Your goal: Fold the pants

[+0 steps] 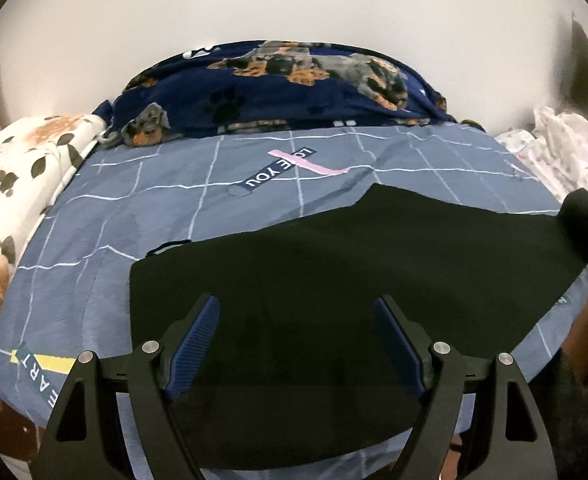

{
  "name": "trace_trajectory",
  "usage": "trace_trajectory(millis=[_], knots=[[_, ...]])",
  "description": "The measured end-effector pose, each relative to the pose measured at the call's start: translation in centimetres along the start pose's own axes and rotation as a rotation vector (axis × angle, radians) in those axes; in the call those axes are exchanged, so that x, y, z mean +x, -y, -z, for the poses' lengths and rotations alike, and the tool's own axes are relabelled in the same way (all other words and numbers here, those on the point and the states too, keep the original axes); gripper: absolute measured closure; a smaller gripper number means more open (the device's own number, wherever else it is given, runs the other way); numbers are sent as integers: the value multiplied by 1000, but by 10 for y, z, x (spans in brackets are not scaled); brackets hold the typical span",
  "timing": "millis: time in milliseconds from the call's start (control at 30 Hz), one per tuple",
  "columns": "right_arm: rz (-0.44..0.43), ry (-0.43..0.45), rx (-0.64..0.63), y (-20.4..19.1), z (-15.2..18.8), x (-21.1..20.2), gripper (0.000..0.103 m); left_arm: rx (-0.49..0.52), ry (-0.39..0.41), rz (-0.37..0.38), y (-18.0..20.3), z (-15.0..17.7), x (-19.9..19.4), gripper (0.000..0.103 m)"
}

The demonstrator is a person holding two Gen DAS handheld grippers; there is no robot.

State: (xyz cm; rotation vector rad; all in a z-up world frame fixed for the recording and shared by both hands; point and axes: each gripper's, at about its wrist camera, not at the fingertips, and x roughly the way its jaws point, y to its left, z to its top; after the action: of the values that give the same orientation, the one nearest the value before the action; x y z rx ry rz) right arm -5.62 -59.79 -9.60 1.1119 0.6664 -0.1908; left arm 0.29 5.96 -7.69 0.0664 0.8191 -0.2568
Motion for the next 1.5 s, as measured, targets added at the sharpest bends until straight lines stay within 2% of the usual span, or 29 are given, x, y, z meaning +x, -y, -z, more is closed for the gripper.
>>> trace_trajectory(millis=[300, 433, 833, 1200, 1500], knots=[[-39, -77, -56, -33, 36, 22, 92, 25, -4, -48, 3, 1, 2, 23], [-50, -101, -73, -42, 49, 30, 92, 35, -7, -61, 4, 1, 3, 19], [-51, -146, -62, -38, 68, 43, 92, 49, -26, -65, 7, 0, 3, 12], [-20, -194, -135, -46, 83, 55, 92, 109, -44, -66, 18, 3, 7, 12], [-13, -235, -168, -52, 95, 63, 92, 102, -59, -59, 16, 3, 8, 11]])
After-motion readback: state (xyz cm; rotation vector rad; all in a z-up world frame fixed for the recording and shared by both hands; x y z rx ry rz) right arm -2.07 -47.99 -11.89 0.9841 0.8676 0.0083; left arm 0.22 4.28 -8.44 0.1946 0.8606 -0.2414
